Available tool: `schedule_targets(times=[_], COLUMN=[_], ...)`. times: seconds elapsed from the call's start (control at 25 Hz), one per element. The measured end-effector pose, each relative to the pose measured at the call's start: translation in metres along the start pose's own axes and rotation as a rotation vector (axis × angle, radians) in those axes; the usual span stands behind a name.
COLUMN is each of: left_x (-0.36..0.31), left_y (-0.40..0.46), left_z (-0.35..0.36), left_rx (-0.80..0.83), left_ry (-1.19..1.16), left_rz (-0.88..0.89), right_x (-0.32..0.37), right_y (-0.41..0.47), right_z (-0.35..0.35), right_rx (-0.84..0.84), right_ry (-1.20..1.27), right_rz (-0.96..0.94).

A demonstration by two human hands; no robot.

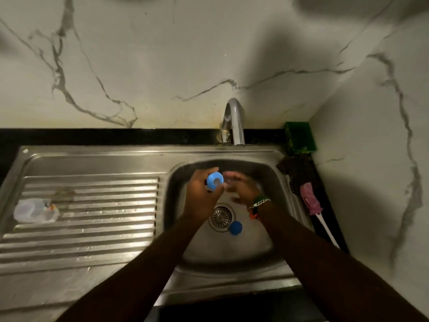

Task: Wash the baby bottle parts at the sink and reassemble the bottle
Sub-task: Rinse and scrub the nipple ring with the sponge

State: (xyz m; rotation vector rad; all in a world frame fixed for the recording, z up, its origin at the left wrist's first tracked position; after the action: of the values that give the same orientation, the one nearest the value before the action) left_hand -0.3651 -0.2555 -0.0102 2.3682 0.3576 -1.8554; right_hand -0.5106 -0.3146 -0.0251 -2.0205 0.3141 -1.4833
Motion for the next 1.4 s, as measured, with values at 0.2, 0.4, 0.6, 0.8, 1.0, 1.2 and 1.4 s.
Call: schedule_targets(times=[0.2,0.4,0.6,0.8,1.0,1.2,1.4], left_x=[-0.02,-0.01,-0.02,-0.026,-0.03,-0.028,-0.029], left_y=[0.035,0.038,0.044,0.05,0.042,0.044,0.055], left_z=[-0.01,-0.011,-0.001,0.018,0.022,0.021,0.008], left_rx=[-0.013,-0.016,0.018,0.088,0.093,0.112,0.098], left_ry=[0.09,0.041,-0.038,-0.159,-0.183,-0.207,-0.256], left_rz=[0.101,0.146,0.068,0.005,-0.006,-0.08,-0.132], right_x=[0.06,0.075,0.086,0.068,0.059,0.057,0.061], right_y=[0.055,0.045,0.021,-0.011,-0.032,-0.025,-0.044], right_z=[-0.012,0.0,-0.024,-0.019,-0.02,-0.032,-0.03], right_rx=[-0.314,-0.067,-0.481,-0.217,-0.216,-0.345,-0.292], right_ry=[-0.327,-0.545,-0.41,-0.689,-0.689,-0.747,-0.734], right_rz=[-0.108,-0.277,-0.243,-0.609,-0.714,-0.613,-0.691])
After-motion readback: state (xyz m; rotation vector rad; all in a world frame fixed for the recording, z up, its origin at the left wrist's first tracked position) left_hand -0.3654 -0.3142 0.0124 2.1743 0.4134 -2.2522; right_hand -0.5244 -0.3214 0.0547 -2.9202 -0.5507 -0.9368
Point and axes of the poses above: each hand's wrist, its own y-axis towards the middle knuckle, its own z-axis out of the palm, x = y × z, the point moved 4 cm from there along y, towards the middle knuckle
